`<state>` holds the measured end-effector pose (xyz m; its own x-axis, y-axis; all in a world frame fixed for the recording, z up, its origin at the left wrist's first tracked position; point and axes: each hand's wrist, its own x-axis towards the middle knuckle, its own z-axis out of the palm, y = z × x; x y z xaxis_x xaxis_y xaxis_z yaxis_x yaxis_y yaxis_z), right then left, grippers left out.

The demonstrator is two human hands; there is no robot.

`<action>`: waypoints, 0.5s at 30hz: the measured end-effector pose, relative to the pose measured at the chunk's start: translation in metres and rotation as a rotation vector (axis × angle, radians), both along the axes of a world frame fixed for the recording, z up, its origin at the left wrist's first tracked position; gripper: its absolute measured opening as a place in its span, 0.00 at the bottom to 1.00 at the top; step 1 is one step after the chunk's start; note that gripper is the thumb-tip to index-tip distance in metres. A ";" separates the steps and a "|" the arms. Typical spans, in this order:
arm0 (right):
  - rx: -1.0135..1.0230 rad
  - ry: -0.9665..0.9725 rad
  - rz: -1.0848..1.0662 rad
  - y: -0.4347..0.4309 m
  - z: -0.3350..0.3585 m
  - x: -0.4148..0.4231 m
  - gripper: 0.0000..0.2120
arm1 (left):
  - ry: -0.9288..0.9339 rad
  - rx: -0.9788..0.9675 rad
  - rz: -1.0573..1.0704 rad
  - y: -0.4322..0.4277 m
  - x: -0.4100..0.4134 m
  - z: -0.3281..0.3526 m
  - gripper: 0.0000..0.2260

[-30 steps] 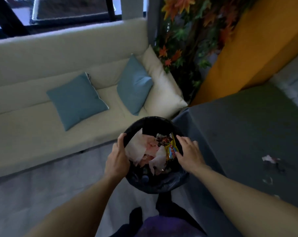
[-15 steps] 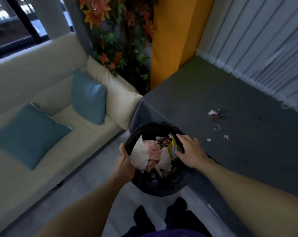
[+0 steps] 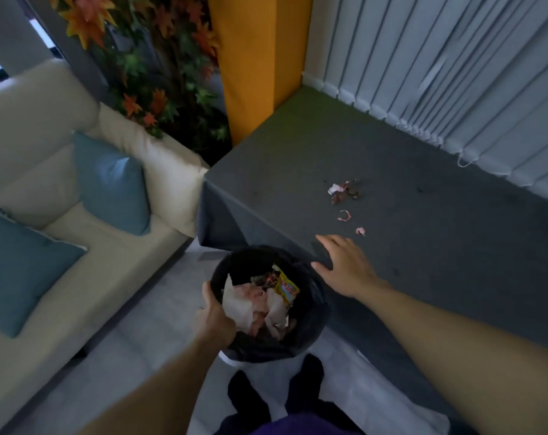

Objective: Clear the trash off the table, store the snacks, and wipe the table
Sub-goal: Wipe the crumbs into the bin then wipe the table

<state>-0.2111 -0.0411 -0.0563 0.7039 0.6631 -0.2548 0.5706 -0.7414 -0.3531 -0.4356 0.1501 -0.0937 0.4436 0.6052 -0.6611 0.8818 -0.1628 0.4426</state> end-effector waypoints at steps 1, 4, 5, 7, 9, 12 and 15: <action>0.010 0.002 -0.010 -0.010 0.000 0.005 0.32 | -0.011 -0.011 0.018 -0.008 0.007 0.001 0.43; 0.012 -0.012 -0.033 -0.034 0.000 0.017 0.34 | -0.042 -0.021 0.064 -0.024 0.023 0.002 0.40; 0.010 -0.020 -0.040 -0.042 -0.001 0.021 0.35 | -0.034 -0.016 0.069 -0.028 0.028 0.000 0.39; 0.015 -0.035 -0.053 -0.058 -0.001 0.030 0.36 | -0.003 0.002 0.063 -0.040 0.036 -0.003 0.40; 0.028 -0.044 -0.067 -0.074 -0.001 0.038 0.36 | 0.041 0.017 0.047 -0.051 0.043 -0.005 0.44; 0.041 -0.038 -0.121 -0.100 -0.001 0.046 0.36 | 0.095 0.047 0.030 -0.068 0.056 -0.008 0.45; 0.013 -0.052 -0.198 -0.127 -0.002 0.050 0.36 | 0.119 0.051 0.031 -0.079 0.069 -0.010 0.42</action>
<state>-0.1607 -0.1683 -0.0585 0.8328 0.5134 -0.2072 0.4317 -0.8365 -0.3374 -0.3671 0.0712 -0.1036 0.3442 0.6517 -0.6758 0.9326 -0.1543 0.3261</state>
